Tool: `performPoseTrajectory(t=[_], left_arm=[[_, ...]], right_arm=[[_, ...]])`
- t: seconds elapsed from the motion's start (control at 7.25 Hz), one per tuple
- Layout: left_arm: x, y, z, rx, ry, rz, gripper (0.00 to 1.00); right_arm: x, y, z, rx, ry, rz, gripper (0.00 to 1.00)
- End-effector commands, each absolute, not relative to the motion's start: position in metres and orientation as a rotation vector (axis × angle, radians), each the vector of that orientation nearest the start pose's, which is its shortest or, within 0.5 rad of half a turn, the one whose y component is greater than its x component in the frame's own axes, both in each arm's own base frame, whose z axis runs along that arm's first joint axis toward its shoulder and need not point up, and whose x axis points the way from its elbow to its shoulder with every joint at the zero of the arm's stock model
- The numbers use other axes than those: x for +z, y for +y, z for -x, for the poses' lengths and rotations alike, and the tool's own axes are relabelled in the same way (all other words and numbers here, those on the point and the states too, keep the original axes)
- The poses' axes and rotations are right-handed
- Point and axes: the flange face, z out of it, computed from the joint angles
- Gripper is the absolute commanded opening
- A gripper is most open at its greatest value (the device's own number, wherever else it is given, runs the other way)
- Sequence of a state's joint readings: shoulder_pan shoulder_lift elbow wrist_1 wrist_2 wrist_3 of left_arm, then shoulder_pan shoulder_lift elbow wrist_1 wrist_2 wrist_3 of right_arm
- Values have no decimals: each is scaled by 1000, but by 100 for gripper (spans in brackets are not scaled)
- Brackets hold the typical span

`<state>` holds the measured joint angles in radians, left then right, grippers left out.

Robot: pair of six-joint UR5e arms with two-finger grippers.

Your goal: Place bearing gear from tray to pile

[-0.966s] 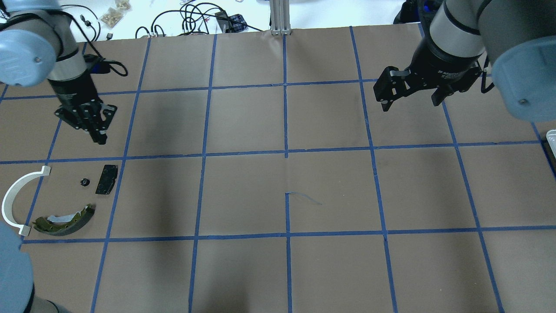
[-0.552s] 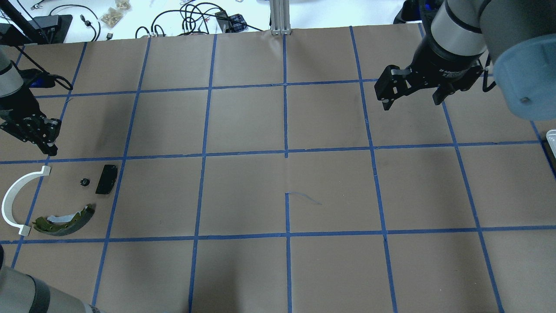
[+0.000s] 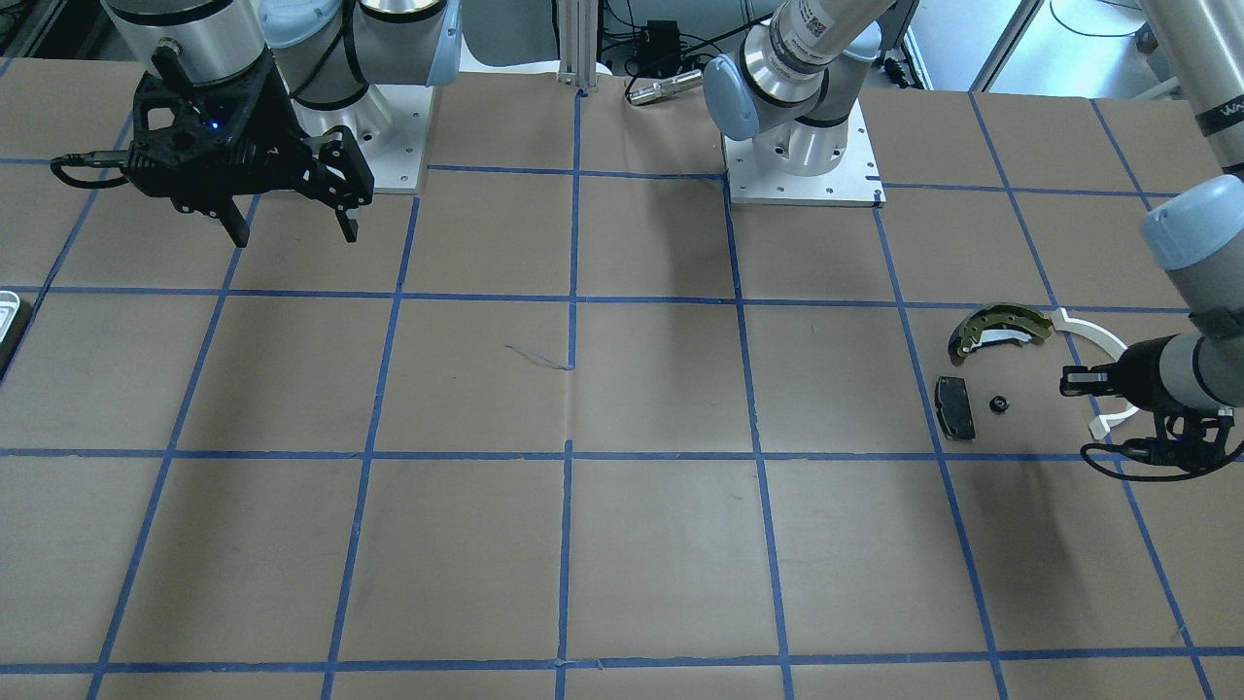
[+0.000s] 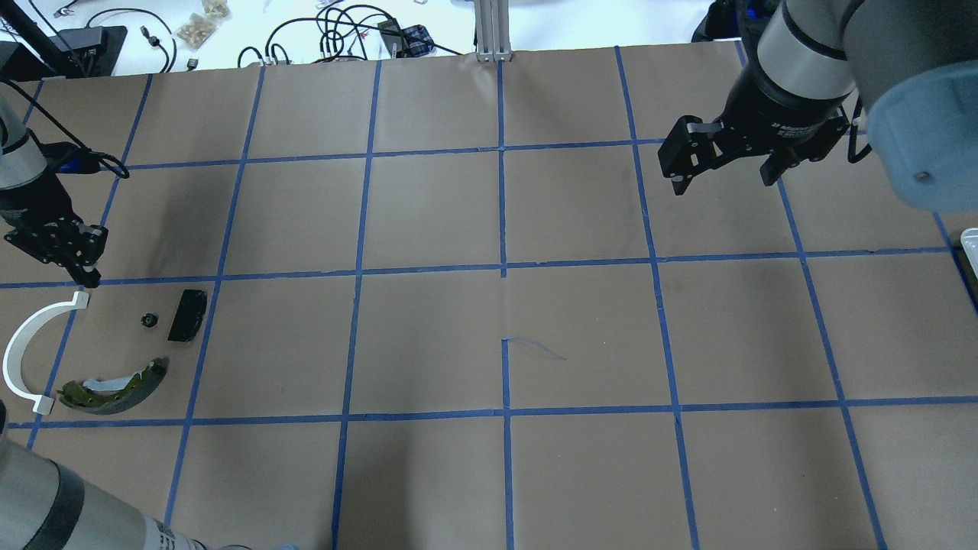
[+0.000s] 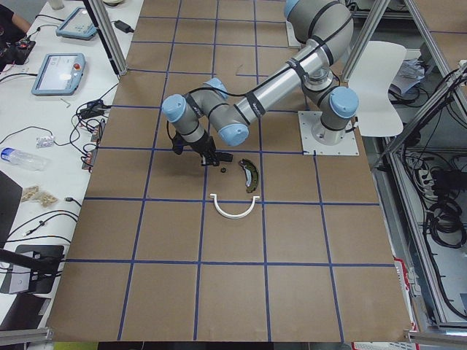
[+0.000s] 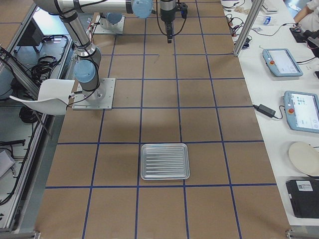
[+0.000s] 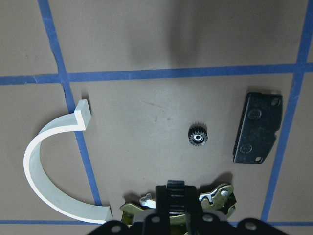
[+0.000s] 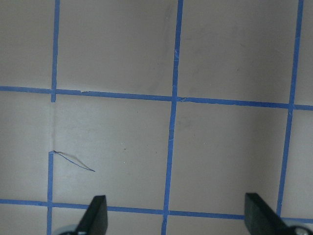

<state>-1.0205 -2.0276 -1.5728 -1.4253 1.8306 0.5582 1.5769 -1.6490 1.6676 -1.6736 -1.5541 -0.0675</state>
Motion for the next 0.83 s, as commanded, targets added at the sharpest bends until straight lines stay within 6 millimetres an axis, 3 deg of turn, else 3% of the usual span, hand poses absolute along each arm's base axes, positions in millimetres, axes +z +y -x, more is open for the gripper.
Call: performPoseTrajectory(t=[0.0,0.69], left_arm=[[226,-575,-227,649,3032,-77,0],[194,-572,-230,724,3043,-70,0]], right_arm=[[488,-466,-138,-133,3119,119,100],[487,-466,-138,-130,3119,119,100]])
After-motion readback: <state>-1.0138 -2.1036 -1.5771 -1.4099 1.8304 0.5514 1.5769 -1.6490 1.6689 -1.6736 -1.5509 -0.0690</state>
